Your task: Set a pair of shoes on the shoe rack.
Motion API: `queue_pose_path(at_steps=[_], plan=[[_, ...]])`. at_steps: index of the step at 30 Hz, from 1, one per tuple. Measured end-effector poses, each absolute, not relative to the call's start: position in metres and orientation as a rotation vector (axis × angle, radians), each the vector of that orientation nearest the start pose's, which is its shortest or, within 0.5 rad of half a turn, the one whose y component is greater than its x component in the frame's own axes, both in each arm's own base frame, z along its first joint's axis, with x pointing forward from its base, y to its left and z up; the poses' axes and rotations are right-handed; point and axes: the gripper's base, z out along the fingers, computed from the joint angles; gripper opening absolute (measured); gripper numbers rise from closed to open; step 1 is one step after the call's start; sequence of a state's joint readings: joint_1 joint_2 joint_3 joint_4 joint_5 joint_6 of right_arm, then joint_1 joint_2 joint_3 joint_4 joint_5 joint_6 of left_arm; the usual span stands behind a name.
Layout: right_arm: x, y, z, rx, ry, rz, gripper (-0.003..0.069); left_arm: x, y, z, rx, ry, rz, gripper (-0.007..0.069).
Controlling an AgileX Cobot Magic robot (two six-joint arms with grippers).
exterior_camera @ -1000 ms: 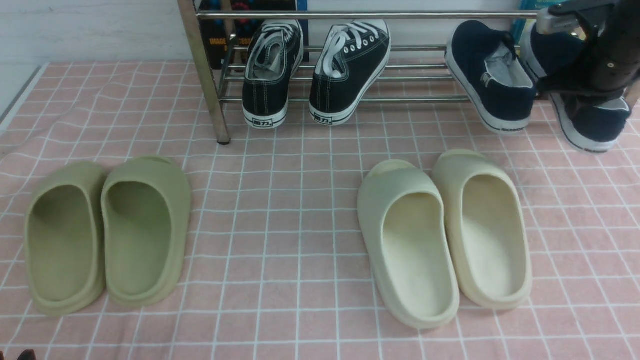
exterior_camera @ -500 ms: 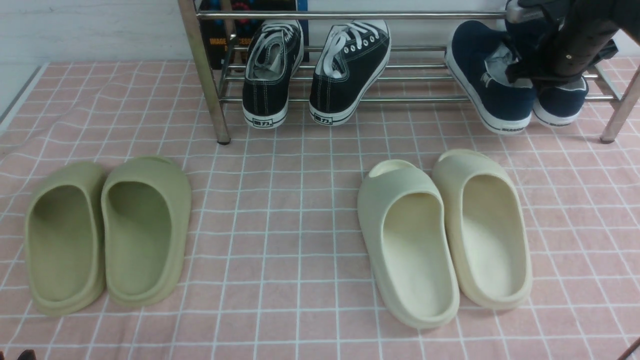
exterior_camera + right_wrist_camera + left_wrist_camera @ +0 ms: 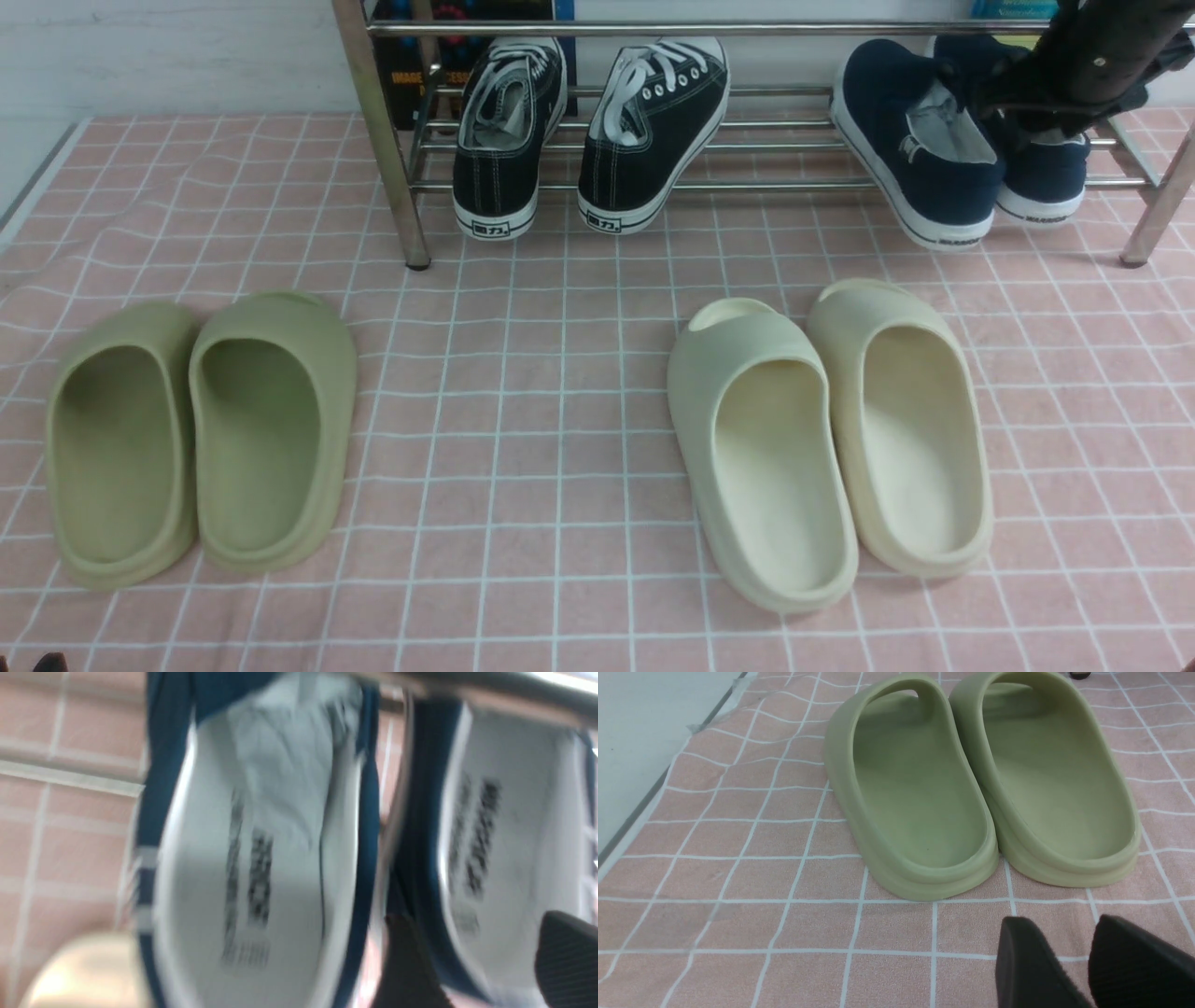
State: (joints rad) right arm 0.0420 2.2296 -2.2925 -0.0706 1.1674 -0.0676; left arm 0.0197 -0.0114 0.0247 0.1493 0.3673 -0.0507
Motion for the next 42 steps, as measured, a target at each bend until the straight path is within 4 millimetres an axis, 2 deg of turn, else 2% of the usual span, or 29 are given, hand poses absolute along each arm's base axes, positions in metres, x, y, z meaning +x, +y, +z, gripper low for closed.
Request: queue_pose_path(at_steps=[2, 5, 6, 8, 10, 11, 12, 14, 18, 19, 21, 23, 24, 25, 26, 27, 28, 32, 33, 42], plan=[[0.483, 0.015, 0.323, -0.176, 2.598, -0.103, 0.0396, 0.053, 0.006, 0.173, 0.027, 1.862, 0.125, 0.0237], [0.47, 0.014, 0.337, -0.182, 2.596, -0.102, 0.0353, 0.053, 0.006, 0.173, 0.027, 1.862, 0.125, 0.0239], [0.457, 0.014, 0.346, -0.182, 2.601, -0.093, 0.0284, 0.053, 0.006, 0.173, 0.027, 1.862, 0.125, 0.0239], [0.448, 0.014, 0.351, -0.181, 2.606, -0.081, 0.0242, 0.053, 0.006, 0.173, 0.027, 1.862, 0.125, 0.0239], [0.416, 0.016, 0.366, -0.18, 2.621, -0.035, 0.0122, 0.053, 0.006, 0.173, 0.027, 1.862, 0.125, 0.0239], [0.413, 0.016, 0.367, -0.18, 2.621, -0.032, 0.0113, 0.053, 0.006, 0.173, 0.027, 1.862, 0.125, 0.0239], [0.388, 0.016, 0.38, -0.185, 2.613, -0.021, 0.0049, 0.053, 0.006, 0.173, 0.027, 1.862, 0.125, 0.0239], [0.352, 0.016, 0.391, -0.195, 2.613, -0.001, -0.0009, 0.053, 0.006, 0.173, 0.027, 1.862, 0.125, 0.0239], [0.273, 0.016, 0.408, -0.193, 2.523, 0.046, -0.0019, 0.053, 0.006, 0.173, 0.027, 1.862, 0.125, 0.0239], [0.274, 0.016, 0.404, -0.192, 2.528, 0.049, -0.0019, 0.053, 0.006, 0.173, 0.027, 1.862, 0.125, 0.0239], [0.234, 0.017, 0.415, -0.178, 2.42, 0.084, -0.0019, 0.053, 0.006, 0.173, 0.027, 1.862, 0.125, 0.0239], [0.188, 0.019, 0.415, -0.158, 2.297, 0.147, -0.0019, 0.053, 0.006, 0.173, 0.027, 1.862, 0.125, 0.0239], [0.18, 0.02, 0.415, -0.154, 2.275, 0.164, -0.0019, 0.053, 0.006, 0.173, 0.027, 1.862, 0.125, 0.0239], [0.149, 0.021, 0.415, -0.148, 2.175, 0.201, -0.0019, 0.053, 0.006, 0.173, 0.027, 1.862, 0.125, 0.0239], [0.133, 0.022, 0.413, -0.149, 2.126, 0.215, -0.0019, 0.053, 0.006, 0.173, 0.027, 1.862, 0.125, 0.0239], [0.127, 0.022, 0.414, -0.151, 2.103, 0.217, -0.0019, 0.053, 0.006, 0.173, 0.027, 1.862, 0.125, 0.0239], [0.105, 0.022, 0.409, -0.146, 2.033, 0.241, -0.0019, 0.053, 0.006, 0.173, 0.027, 1.862, 0.125, 0.0239], [0.07, 0.022, 0.4, -0.134, 1.908, 0.256, -0.0018, 0.053, 0.006, 0.173, 0.027, 1.862, 0.125, 0.0239], [0.068, 0.021, 0.399, -0.134, 1.905, 0.256, -0.0018, 0.053, 0.006, 0.173, 0.027, 1.862, 0.125, 0.0239], [0.01, 0.018, 0.375, -0.12, 1.663, 0.248, -0.0018, 0.053, 0.006, 0.173, 0.027, 1.862, 0.125, 0.0239]])
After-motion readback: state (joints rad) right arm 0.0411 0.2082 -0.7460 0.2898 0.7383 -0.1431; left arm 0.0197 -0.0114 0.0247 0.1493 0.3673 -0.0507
